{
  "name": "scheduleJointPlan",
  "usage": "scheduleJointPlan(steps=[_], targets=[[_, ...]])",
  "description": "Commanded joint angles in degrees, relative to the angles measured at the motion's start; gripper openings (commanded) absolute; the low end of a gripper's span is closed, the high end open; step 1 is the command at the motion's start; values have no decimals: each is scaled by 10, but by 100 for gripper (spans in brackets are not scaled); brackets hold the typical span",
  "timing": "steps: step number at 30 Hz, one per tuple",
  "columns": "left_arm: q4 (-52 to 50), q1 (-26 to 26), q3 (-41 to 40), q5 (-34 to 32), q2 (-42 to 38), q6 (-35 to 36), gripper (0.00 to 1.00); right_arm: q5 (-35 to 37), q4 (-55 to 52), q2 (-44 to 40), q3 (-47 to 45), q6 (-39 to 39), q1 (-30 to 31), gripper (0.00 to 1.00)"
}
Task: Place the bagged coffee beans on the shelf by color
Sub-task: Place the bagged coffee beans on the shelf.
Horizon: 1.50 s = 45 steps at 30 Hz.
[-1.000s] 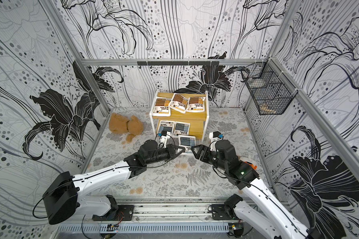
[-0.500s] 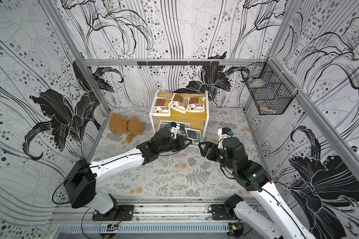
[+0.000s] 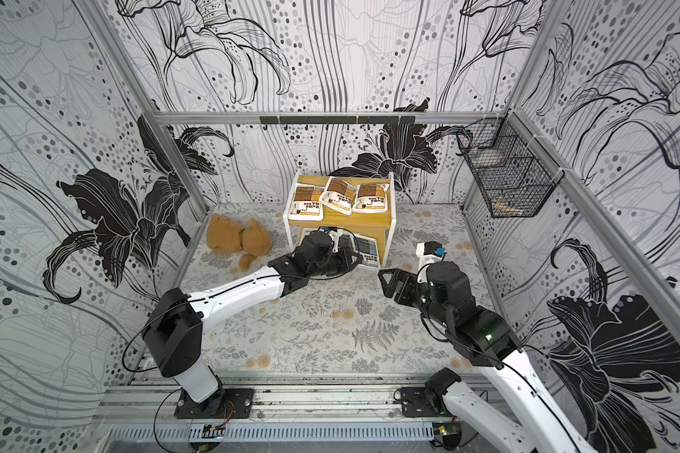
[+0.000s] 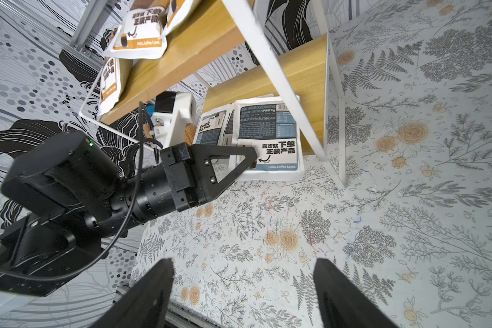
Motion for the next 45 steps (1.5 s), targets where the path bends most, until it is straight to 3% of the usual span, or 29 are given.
scheduleJointPlan(steps=[1, 40, 45], targets=[[-10, 3, 27, 0, 19, 26, 0, 5, -6, -7, 7, -16, -3, 84], [-24, 27, 128, -17, 102, 20, 0, -32, 34, -45, -61, 16, -3, 85], [-33, 28, 133, -16, 106, 22, 21, -33, 34, -49, -63, 16, -3, 85]])
